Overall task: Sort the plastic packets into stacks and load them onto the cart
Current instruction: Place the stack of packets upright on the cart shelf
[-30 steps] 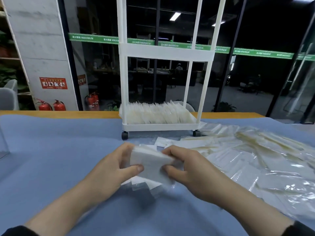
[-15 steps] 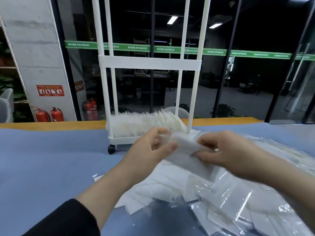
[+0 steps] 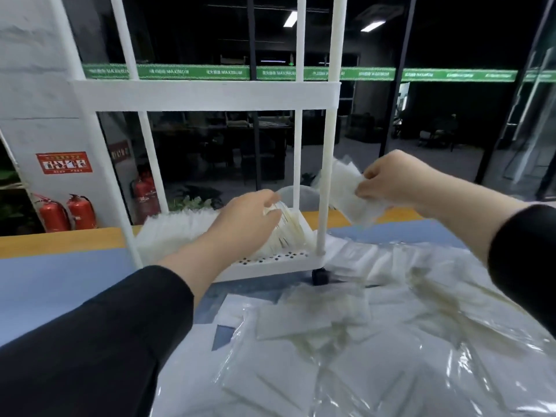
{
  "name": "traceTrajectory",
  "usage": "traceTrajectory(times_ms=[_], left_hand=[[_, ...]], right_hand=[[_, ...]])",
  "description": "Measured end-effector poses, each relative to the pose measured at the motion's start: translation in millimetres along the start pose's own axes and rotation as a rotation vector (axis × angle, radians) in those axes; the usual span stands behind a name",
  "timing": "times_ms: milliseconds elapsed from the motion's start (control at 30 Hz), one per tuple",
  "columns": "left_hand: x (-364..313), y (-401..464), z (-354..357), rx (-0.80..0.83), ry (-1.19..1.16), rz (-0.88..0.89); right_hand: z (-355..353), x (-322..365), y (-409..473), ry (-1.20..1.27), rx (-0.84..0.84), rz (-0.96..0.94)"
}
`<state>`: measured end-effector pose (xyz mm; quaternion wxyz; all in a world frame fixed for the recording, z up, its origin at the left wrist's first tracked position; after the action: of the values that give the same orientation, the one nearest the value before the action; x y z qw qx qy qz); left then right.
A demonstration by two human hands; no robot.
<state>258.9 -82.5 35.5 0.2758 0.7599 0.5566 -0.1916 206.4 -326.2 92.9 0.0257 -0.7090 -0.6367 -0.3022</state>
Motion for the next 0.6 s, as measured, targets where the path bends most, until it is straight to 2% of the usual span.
traceTrajectory(times_ms=[267, 367, 467, 600], left_hand=[[2.7, 45.4, 21.0, 0.068, 0.110, -0.004], [1.6, 53.6, 27.5, 0.094, 0.128, 0.004], [-3.0, 58.3, 35.6, 0.128, 0.124, 0.015], [-2.2, 63.8, 48.2, 0.174, 0.136, 0.002]], right_hand=[[72.0, 9.7, 62.6, -0.034, 0.156, -0.037], [86.4, 8.3, 72.7, -0.056, 0.182, -0.034], [93.8, 9.1, 80.2, 0.050, 0.169, -0.063], [105.8, 15.5, 80.9, 0.066, 0.191, -0.089]])
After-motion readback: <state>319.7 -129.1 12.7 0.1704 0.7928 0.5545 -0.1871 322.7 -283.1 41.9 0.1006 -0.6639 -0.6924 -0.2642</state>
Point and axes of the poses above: each hand's wrist, its own y-axis towards the middle knuckle, its own z-axis out of the palm, x = y × z, the point moved 7 cm from there along y, towards the middle knuckle, and after that the axes turned 10 degrees about -z, right-handed, at the moved point
